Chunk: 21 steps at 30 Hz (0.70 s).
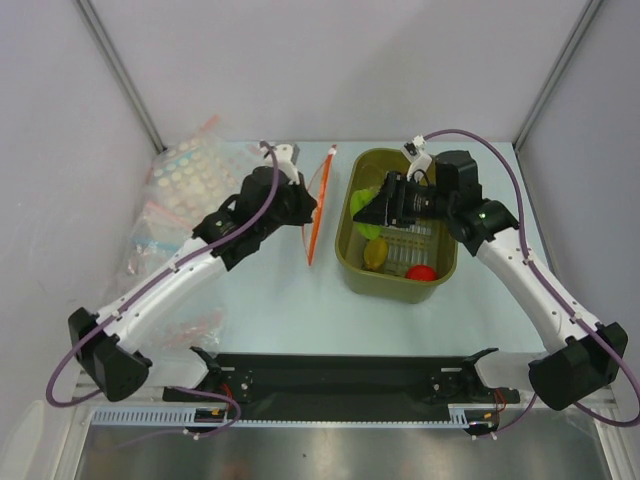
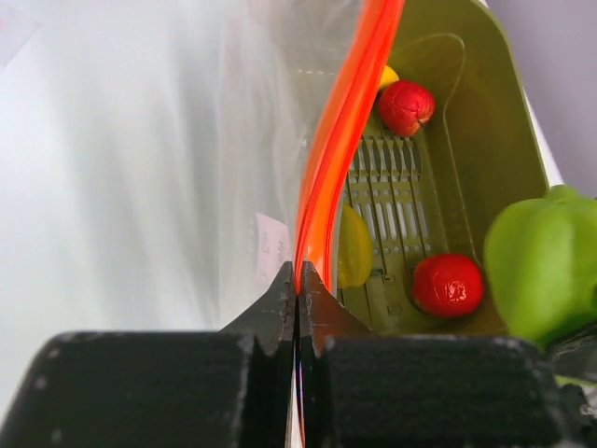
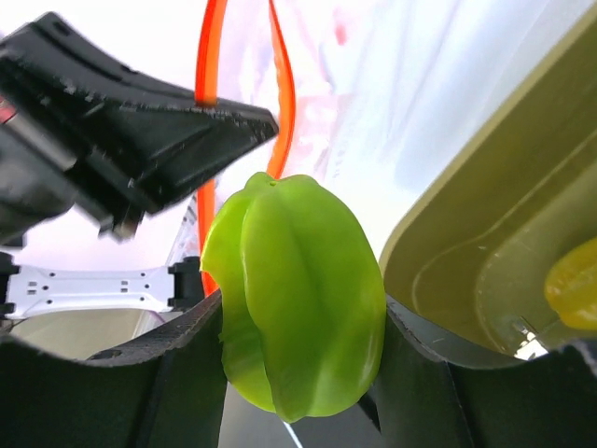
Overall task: Place the food in the zip-top bag and seal the zipper
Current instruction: Place the fake fruit in the bin.
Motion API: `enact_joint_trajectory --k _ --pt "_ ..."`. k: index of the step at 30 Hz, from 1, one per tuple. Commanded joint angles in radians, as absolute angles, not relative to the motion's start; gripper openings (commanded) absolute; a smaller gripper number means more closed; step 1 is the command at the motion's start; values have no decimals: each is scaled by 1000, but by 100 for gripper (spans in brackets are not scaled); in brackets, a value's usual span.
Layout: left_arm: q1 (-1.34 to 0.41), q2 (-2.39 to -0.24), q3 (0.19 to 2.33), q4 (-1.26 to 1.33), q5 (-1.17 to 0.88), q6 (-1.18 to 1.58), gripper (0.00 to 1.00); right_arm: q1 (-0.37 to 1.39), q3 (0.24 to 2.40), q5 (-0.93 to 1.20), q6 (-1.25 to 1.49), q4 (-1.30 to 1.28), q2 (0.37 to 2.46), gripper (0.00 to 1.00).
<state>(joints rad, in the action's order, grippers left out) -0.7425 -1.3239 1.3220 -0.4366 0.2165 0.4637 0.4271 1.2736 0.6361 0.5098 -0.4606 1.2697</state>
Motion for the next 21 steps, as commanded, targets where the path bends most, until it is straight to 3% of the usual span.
enact_joint_trajectory --k 1,10,15,18,21 --pt "-670 -1238 1220 -328 92 503 0 426 1275 696 534 -377 1262 8" --pt "-687 -1360 1360 -575 330 404 1 426 1281 638 516 -448 1262 8" --pt "-722 -1410 1370 -496 224 443 0 394 1347 339 460 -653 1304 6" --pt "-764 -1446 1356 -413 114 466 0 365 1344 267 440 -741 1345 8" --pt "-831 -1521 1397 -414 72 428 0 376 1325 216 405 -765 1387 20"
